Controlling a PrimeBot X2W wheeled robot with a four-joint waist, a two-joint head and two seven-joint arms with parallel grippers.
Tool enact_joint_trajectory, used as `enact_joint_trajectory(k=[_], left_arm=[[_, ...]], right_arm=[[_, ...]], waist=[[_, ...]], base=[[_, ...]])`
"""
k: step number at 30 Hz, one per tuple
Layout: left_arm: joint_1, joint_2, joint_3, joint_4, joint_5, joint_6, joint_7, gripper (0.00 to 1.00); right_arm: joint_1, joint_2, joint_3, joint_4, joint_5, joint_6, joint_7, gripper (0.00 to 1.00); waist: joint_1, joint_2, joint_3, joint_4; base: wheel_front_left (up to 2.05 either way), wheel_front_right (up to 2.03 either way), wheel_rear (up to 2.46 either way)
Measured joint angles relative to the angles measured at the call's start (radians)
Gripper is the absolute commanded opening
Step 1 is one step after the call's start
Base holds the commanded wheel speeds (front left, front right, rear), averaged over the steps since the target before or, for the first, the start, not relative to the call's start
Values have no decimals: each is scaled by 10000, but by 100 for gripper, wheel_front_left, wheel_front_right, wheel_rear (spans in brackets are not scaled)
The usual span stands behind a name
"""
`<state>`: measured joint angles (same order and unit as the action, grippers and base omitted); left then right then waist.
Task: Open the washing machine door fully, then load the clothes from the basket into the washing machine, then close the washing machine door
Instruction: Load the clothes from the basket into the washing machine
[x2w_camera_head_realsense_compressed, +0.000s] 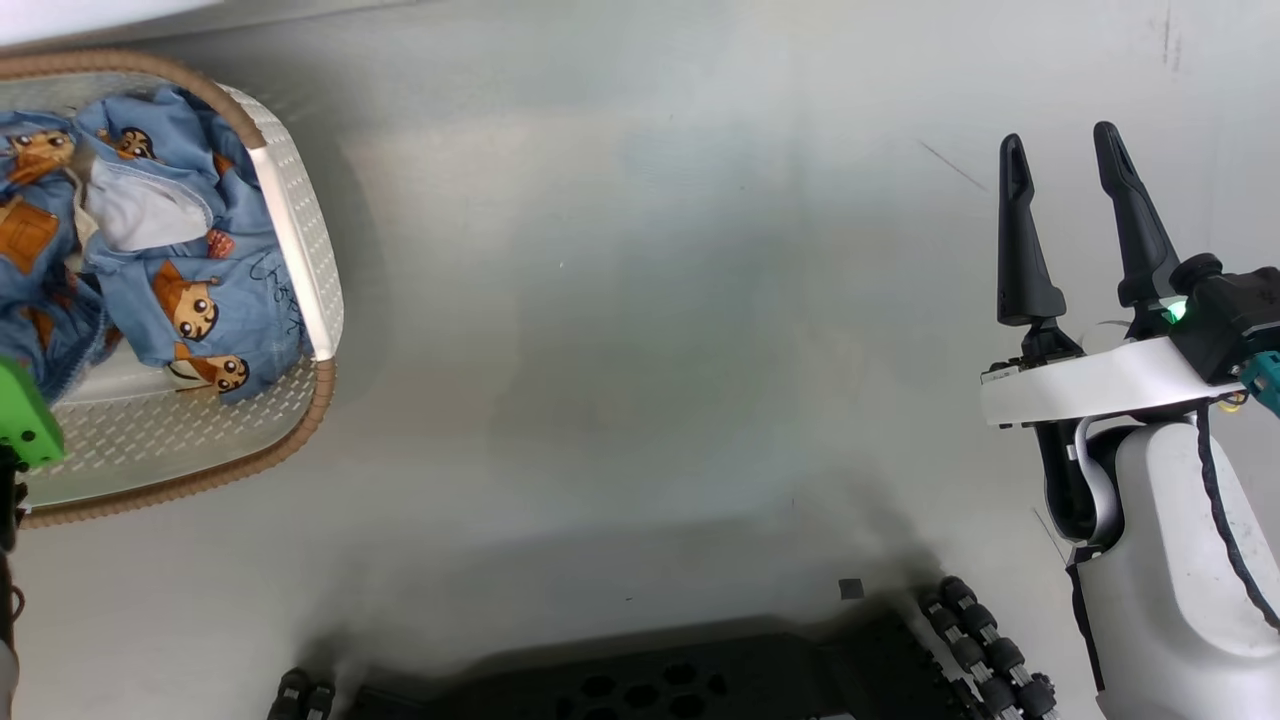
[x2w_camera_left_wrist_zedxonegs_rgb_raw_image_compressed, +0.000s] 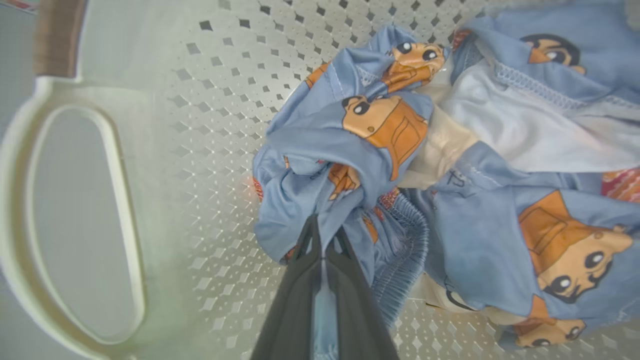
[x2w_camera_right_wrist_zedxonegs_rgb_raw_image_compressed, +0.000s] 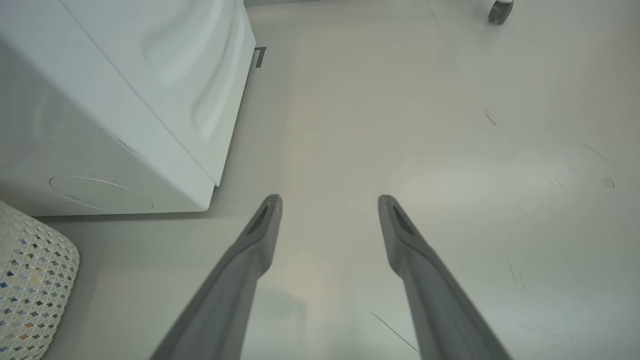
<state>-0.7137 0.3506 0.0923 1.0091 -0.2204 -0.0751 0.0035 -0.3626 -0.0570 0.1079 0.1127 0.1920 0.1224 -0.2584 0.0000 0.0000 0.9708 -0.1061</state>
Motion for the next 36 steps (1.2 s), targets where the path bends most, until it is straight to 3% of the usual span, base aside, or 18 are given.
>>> enact_joint_trajectory(k=[7, 14, 24, 36], left_arm=[[-6, 25, 109, 485, -224, -219, -1024, 0], [25, -546, 192, 826, -546, -389, -2286, 0], [450, -1275, 259, 790, -878, -476, -2529, 0], [1154, -1689, 395, -1440, -878, -477, -2556, 0]], right_arm=[[-31, 2, -109, 171, -21, 0, 0, 100], [-14, -58, -284, 414, -123, 0, 0, 100], [453, -330, -408, 807, -173, 0, 0, 100], [1402, -387, -355, 1195, -174, 0, 0, 100]], waist=[[0, 0, -547, 85], [0, 0, -1386, 208], [0, 0, -2790, 537], [0, 0, -4483, 920]], base=[[0, 0, 0], [0, 0, 0], [0, 0, 0], [0, 0, 0]])
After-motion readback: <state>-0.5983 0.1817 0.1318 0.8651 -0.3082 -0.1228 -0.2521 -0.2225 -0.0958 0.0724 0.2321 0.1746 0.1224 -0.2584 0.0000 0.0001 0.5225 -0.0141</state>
